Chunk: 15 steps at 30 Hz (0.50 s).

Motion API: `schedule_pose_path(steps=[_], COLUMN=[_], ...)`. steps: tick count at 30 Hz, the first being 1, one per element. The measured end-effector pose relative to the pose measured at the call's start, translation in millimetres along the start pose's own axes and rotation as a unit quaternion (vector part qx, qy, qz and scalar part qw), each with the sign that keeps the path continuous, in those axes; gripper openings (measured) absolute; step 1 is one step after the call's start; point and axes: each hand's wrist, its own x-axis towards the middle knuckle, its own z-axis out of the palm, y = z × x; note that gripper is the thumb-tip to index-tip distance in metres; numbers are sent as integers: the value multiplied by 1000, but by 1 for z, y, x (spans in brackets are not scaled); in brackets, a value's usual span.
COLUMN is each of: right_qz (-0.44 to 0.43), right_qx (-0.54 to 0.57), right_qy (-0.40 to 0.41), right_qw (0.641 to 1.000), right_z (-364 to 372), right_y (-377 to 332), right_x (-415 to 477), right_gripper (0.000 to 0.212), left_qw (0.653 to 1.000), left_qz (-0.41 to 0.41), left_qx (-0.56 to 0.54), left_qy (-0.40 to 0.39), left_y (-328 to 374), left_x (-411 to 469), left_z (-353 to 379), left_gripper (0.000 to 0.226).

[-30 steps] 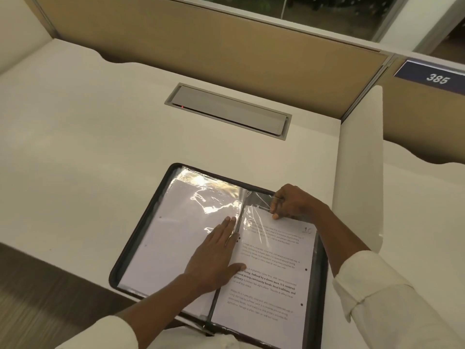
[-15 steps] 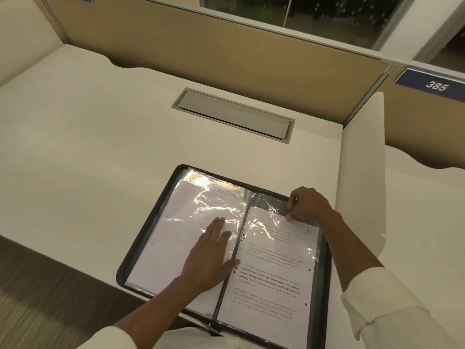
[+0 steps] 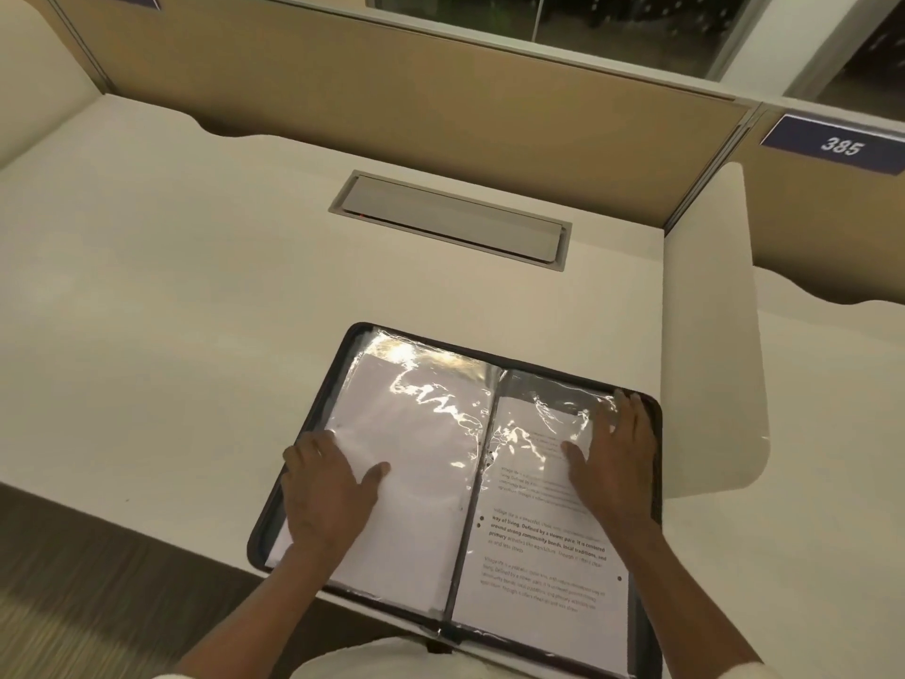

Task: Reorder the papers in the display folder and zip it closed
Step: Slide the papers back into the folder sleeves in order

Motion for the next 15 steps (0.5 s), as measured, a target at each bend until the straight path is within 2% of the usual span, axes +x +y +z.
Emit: schedule_pose_path(steps=[2, 5, 8, 10, 12, 15], right_qz=[-17, -18, -25, -7, 5, 4], right_qx=[36, 79, 70, 74, 89, 93], right_qy=[-23, -67, -68, -59, -41, -22], right_qw=[999, 994, 995, 996, 995, 995], right_z=[6, 21, 39, 45, 47, 49], right_y=[-13, -32, -41, -44, -46, -47], right_x=[-21, -53, -79, -88, -91, -90], right_gripper=[68, 74, 79, 78, 76, 73], left_qw=[1000, 997, 992, 990, 982, 966], left_qz=[-19, -49, -77, -102, -131, -144], left_qx=[10, 48, 65, 22, -64, -157], left_qy=[-13, -41, -73, -95, -119, -143], left_y=[3, 5, 4, -2, -10, -18], left_x=[5, 17, 33, 45, 55, 60], left_z=[-7, -16, -23, -22, -21, -21], left_gripper=[99, 109, 114, 114, 104, 73])
